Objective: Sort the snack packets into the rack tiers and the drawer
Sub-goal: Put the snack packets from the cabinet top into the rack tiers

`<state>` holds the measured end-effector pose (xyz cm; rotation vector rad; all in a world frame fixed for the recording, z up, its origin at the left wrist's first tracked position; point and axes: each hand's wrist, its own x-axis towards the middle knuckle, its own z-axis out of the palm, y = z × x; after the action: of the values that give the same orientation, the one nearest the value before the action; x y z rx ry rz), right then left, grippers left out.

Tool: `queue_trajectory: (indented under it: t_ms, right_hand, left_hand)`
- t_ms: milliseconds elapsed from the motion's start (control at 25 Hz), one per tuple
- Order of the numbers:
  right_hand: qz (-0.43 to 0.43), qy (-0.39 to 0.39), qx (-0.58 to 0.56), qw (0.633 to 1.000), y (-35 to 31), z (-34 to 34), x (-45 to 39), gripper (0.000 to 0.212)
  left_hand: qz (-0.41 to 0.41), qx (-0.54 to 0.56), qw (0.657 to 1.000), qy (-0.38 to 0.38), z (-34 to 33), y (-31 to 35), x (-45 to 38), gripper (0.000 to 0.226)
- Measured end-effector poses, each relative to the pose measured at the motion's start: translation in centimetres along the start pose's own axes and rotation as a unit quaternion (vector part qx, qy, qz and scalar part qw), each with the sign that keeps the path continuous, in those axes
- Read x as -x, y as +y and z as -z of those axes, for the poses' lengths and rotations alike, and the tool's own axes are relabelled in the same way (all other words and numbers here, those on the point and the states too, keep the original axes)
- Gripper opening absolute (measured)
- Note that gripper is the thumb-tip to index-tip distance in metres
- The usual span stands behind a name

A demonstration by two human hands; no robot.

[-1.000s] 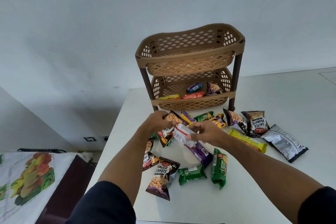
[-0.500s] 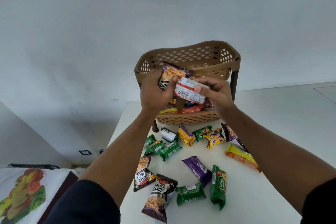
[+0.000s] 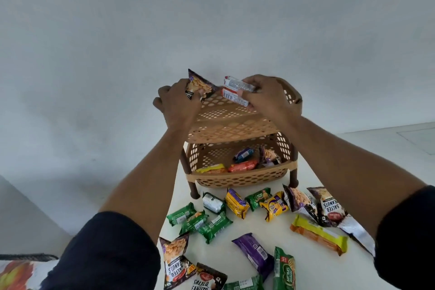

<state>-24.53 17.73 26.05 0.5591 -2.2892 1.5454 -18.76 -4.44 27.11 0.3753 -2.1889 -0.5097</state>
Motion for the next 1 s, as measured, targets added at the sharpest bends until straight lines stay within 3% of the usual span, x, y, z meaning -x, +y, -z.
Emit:
queue_trajectory:
  t_ms: [120, 240, 400, 520, 640, 760, 880, 1000]
  right_hand:
    - [-0.008, -0.037, 0.088, 0.995, 0.6, -1.3, -1.1, 0.038]
    - [-0.007, -0.099, 0.182, 0.978, 1.2, -2.9, -1.8, 0.040]
    - [-0.015, -0.131, 0.233, 0.963, 1.8, -4.2, -2.2, 0.041]
    - [-0.012, -0.123, 0.247, 0.961, 1.9, -4.3, -2.5, 0.036]
    - [-0.018, -0.143, 0.243, 0.959, 1.9, -4.2, -2.5, 0.027]
    - [0.001, -0.140, 0.226, 0.964, 1.9, -3.9, -2.0, 0.024]
    - [0.122, -0.027, 0.254, 0.959, 2.0, -3.1, -0.2, 0.016]
    - [0.266, 0.113, 0.230, 0.929, 2.8, -1.9, 2.4, 0.014]
  left_hand:
    - [-0.006, -0.056, 0.998, -0.041, -1.1, -0.9, -1.1, 0.039]
    - [-0.036, -0.081, 0.988, -0.129, -1.9, -1.0, -1.9, 0.043]
    - [-0.203, -0.112, 0.940, -0.252, -2.4, -0.5, -2.2, 0.038]
    - [-0.168, -0.100, 0.942, -0.273, -3.1, -0.3, -2.0, 0.035]
    - [-0.122, -0.103, 0.953, -0.259, -3.5, -0.5, -1.5, 0.031]
    - [-0.140, -0.077, 0.969, -0.187, -3.3, -0.3, -0.8, 0.025]
    - [-0.186, -0.072, 0.979, -0.040, -3.5, -0.3, 1.8, 0.026]
    - [-0.271, -0.067, 0.956, 0.091, -4.2, -0.4, 5.2, 0.021]
